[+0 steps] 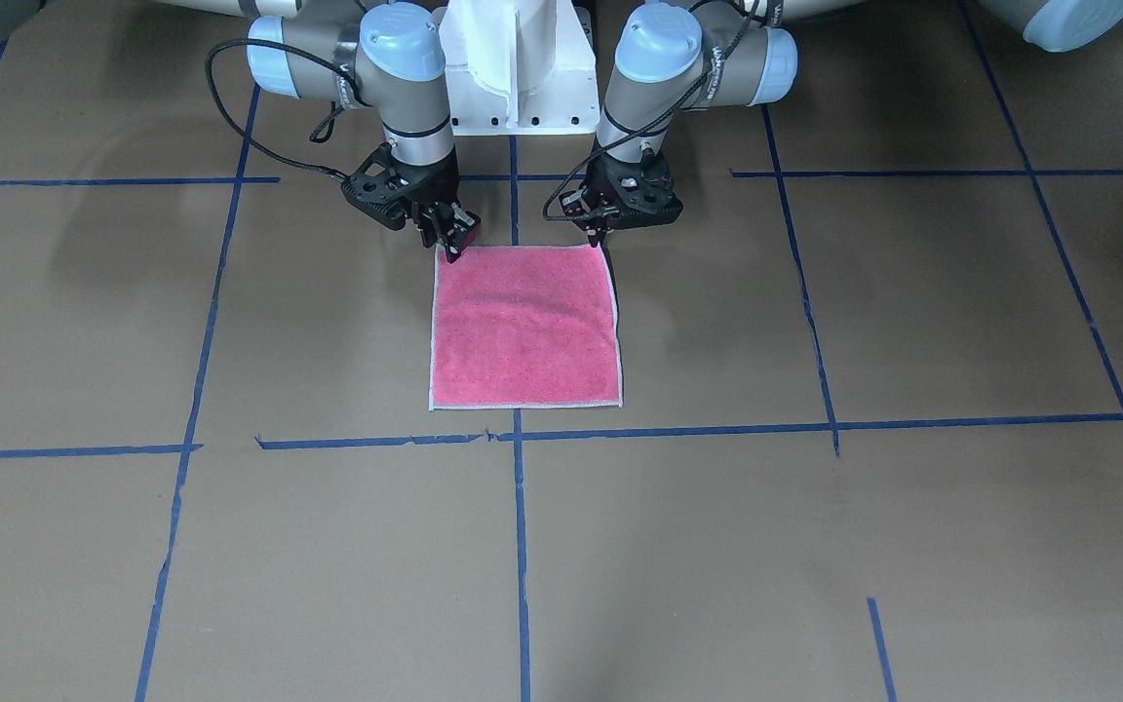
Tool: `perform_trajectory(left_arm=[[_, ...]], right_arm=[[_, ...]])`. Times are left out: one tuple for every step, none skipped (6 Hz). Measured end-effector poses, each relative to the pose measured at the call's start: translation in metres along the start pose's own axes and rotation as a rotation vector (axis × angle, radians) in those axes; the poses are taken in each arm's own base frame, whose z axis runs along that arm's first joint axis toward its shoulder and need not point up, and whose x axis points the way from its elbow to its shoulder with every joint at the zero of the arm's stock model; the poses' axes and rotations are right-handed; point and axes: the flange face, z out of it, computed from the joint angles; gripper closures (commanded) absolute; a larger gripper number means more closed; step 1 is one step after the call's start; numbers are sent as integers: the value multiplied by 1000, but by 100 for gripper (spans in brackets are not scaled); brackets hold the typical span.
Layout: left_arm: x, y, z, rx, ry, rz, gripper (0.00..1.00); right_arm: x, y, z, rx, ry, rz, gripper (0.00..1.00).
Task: Fold towel twice with both arms
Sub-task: 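Close both grippers on the nearest towel corners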
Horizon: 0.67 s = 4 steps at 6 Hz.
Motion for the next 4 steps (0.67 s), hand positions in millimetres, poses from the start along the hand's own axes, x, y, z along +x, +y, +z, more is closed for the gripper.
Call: perform_trajectory(left_arm=[[0,0,0,0,0,0,100],[0,0,0,0,0,0,100],[0,-1,-1,0,1,1,100],[3,-2,-11,-5,16,3,100]], right_arm=[[0,0,0,3,-2,7,100],[-1,1,-1,2,-5,7,100],[-2,-1,-10,-5,-16,4,100],[-4,-4,-30,-19,-40,2,100]])
